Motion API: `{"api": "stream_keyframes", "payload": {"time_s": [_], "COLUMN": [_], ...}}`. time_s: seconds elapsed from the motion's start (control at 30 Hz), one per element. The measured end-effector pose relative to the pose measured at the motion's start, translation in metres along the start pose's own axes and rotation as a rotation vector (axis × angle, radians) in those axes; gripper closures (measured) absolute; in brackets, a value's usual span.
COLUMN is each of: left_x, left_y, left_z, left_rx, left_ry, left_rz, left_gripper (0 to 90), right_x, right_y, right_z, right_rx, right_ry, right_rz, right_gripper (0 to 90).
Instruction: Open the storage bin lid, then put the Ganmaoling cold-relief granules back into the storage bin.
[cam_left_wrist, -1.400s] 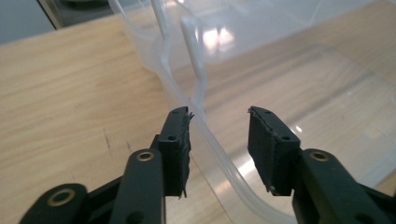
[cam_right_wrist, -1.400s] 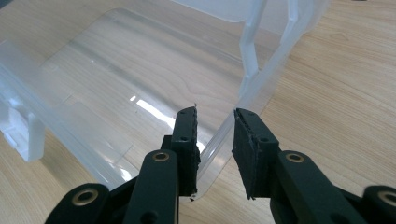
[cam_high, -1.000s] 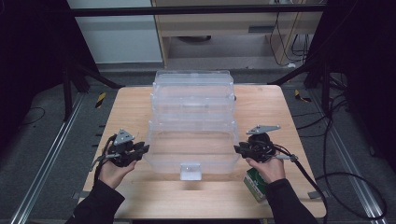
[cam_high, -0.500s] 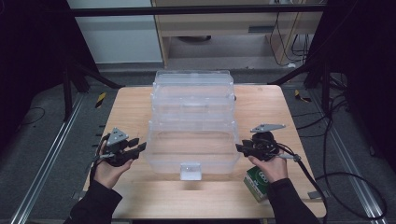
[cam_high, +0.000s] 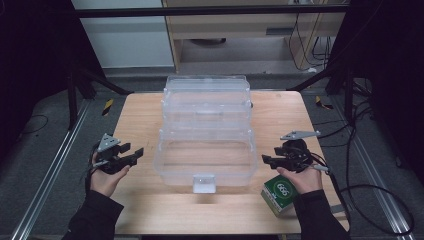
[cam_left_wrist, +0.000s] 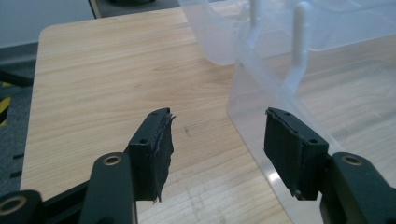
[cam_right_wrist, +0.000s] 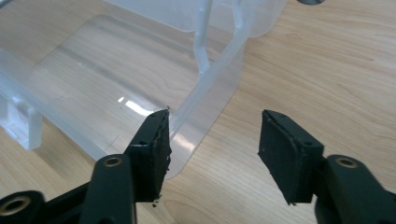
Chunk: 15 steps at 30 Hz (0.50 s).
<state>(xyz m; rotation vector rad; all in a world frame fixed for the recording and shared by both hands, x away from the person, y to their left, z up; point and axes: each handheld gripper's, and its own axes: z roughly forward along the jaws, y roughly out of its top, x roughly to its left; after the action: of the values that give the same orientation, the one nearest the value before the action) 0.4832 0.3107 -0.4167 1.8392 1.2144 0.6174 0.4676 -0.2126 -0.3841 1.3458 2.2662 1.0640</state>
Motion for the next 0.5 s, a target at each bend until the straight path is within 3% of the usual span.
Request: {"api": "stream_keyframes", "payload": {"time_s": [0.33, 0.5], "left_x": [0.009, 0.014], "left_y": [-0.004, -0.009], "left_z": [0.003, 0.007], "left_rx": [0.026, 0.040], "left_ry": [0.031, 0.050], "left_rz": [-0.008, -0.011], "left_gripper": [37.3, 35.4], "right_x": [0.002, 0.003], "right_y": [0.002, -0.001], "right_z": [-0.010, -0.016], "right_rx": [0.047, 0.077], "right_ry": [0.003, 0.000], "right_rz": [-0.014, 0.002], "right_gripper": [28.9, 26.8]}}
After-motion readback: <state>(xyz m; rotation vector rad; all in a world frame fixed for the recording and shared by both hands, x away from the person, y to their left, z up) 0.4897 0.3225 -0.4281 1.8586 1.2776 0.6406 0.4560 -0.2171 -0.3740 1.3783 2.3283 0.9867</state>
